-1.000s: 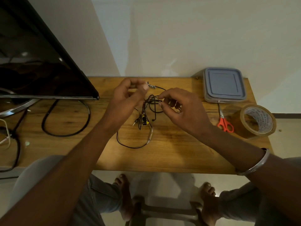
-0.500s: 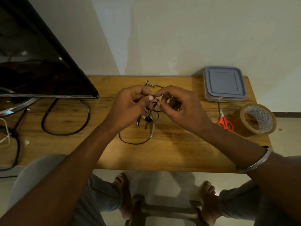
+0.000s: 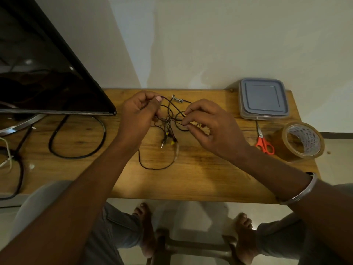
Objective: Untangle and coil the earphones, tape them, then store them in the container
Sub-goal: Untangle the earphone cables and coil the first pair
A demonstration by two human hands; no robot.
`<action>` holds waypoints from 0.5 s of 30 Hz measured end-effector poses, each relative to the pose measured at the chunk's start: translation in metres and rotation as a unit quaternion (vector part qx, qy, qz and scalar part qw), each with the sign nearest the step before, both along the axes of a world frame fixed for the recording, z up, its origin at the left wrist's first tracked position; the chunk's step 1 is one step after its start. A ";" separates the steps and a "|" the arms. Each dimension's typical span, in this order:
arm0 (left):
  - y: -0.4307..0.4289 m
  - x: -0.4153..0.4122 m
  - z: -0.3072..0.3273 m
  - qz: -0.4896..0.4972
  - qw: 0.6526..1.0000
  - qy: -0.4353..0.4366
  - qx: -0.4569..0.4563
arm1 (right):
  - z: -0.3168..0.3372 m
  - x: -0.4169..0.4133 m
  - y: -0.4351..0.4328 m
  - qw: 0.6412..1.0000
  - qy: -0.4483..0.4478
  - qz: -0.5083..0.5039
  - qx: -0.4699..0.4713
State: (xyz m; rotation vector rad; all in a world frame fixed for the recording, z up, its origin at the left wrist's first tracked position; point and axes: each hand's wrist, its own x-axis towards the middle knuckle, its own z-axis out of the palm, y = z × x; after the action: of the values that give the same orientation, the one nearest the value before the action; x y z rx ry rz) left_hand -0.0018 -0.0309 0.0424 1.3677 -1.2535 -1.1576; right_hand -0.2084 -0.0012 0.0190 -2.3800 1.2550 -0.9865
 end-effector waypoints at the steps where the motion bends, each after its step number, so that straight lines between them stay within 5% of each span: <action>1: -0.003 0.003 0.000 0.032 0.999 0.028 0.022 | 0.000 0.000 0.000 1.000 -0.003 -0.004 0.003; 5: -0.012 0.014 -0.003 0.096 0.984 0.117 0.096 | 0.002 0.001 0.001 0.999 -0.022 -0.028 0.038; 10: -0.011 0.014 0.003 0.066 0.951 0.263 0.145 | 0.006 0.004 -0.001 0.964 -0.210 -0.097 0.134; 15: -0.010 0.012 0.002 0.029 0.975 0.197 0.100 | 0.011 -0.001 -0.008 0.882 -0.366 -0.161 0.251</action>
State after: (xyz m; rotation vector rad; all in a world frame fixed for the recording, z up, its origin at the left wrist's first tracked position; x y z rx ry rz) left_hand 0.0099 -0.0411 0.0439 1.2292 -0.8280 -1.4599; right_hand -0.2097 -0.0092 0.0297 -1.2381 1.3707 -1.2843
